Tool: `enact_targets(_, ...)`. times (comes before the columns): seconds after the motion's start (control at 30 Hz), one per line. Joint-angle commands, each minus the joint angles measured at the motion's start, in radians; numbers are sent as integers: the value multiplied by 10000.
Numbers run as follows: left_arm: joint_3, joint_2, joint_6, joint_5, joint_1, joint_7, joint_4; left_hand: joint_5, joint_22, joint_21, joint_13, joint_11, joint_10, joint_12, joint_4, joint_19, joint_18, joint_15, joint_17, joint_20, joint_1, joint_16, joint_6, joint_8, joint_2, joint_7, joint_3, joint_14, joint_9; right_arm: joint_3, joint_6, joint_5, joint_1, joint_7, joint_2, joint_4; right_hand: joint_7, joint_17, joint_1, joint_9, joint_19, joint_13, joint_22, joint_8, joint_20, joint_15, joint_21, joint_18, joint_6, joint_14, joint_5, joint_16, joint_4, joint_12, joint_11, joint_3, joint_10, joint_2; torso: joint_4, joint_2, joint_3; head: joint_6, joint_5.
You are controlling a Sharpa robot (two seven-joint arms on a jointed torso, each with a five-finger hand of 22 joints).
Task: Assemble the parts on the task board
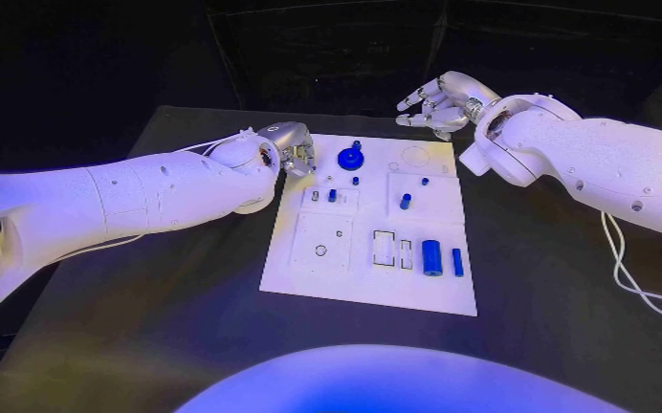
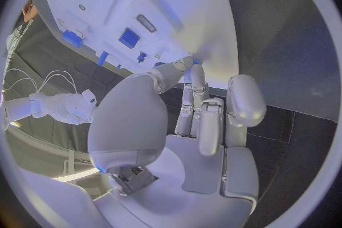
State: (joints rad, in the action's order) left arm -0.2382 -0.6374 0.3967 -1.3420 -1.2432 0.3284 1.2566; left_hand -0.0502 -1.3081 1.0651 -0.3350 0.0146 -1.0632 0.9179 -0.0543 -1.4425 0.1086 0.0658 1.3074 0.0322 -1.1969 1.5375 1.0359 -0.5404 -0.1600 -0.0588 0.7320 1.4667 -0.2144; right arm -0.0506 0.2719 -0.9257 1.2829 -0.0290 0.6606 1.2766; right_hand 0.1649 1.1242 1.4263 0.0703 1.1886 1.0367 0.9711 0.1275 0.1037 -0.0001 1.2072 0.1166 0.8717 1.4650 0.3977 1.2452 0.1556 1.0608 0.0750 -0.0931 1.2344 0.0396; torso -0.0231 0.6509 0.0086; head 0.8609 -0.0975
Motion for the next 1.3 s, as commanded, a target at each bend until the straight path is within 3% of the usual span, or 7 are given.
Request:
enact_targets(0.03, 6, 16, -218, -130, -6, -131, -16, -4, -72, -58, 19, -40, 1, 15, 5, -19, -85, 76, 1954, 0, 21, 17, -73, 40, 79, 0, -88, 825, 46, 6, -49, 25, 17, -97, -13, 3, 10, 3, 81, -13, 53, -5, -2, 63, 21, -45, -46, 71, -92, 181, 55, -46, 50, -54, -16, -7, -48, 19, -2, -9, 3, -6, -10)
enact_targets(0.47, 7, 28, -153, -112, -5, -516, -22, 4, -50, -178, 65, -103, 133, 39, 143, 34, -73, 24, 1911, 40, -43, -4, -374, 167, 383, -83, -279, 803, 58, 6, -46, 25, 11, -103, -16, -2, 10, -10, 90, -13, 37, -17, -27, 62, 21, -45, -63, 77, -94, 178, 56, -59, 52, -64, -16, -4, -57, 18, -3, -5, 2, -15, -3)
enact_targets(0.8, 8, 3, -15, -110, -5, -746, 11, 7, -51, -186, 66, -107, 146, 50, 139, 37, -73, 19, 1919, 45, -78, 0, -389, 177, 426, -91, -282, 805, 58, 6, -48, 25, 9, -107, -15, -4, 10, -10, 90, -13, 37, -17, -27, 62, 21, -45, -63, 77, -94, 178, 56, -59, 52, -64, -16, -4, -57, 18, -9, -7, 3, -25, 11)
enact_targets(0.97, 9, -170, 91, -109, -5, -1044, 61, 31, 31, -397, 10, -207, 268, 160, -54, 104, -45, -45, 1835, 82, -158, -40, -874, 568, 77, -252, -555, 772, 225, 6, -50, 25, 8, -105, 0, -4, 10, -10, 90, -13, 37, -17, -27, 62, 21, -45, -63, 77, -94, 178, 56, -59, 52, -64, -16, -4, -57, 18, -8, -6, 3, -25, 26)
enact_targets(1.1, 9, -336, 15, -110, -6, -1564, 54, 22, 596, -1634, -18, -293, 967, 122, -302, 538, 160, -149, 1046, 176, -385, -442, -1277, 1138, -387, -417, -1020, 438, 522, 6, -49, 25, 7, -101, 16, -2, 10, -10, 90, -13, 37, -17, -27, 62, 21, -45, -63, 77, -94, 178, 56, -59, 52, -64, -16, -4, -57, 18, -17, -12, 5, -34, 39)
enact_targets(1.23, 9, -478, -120, -183, -7, -2321, 9, 14, 1853, -4345, 76, -481, 1723, -68, -411, 1677, 570, -330, -695, 326, -676, -1478, -1363, 1526, -470, -551, -1389, -547, 767, 6, -51, 25, 7, -101, 21, -1, 10, -10, 90, -13, 37, -17, -27, 62, 21, -45, -63, 77, -94, 178, 56, -59, 52, -64, -16, -4, -57, 18, -25, -8, 3, -45, 42)
enact_targets(1.3, 9, -530, -178, -333, -7, -2673, -21, 12, 2186, -5051, 105, -540, 1907, -89, -458, 2007, 665, -380, -1142, 391, -800, -1778, -1334, 1635, -487, -572, -1547, -855, 846, 5, -54, 25, 6, -102, 23, -1, 10, -10, 90, -13, 37, -17, -27, 62, 21, -45, -63, 77, -94, 178, 56, -59, 52, -64, -16, -4, -57, 18, -15, -5, -1, -47, 40)
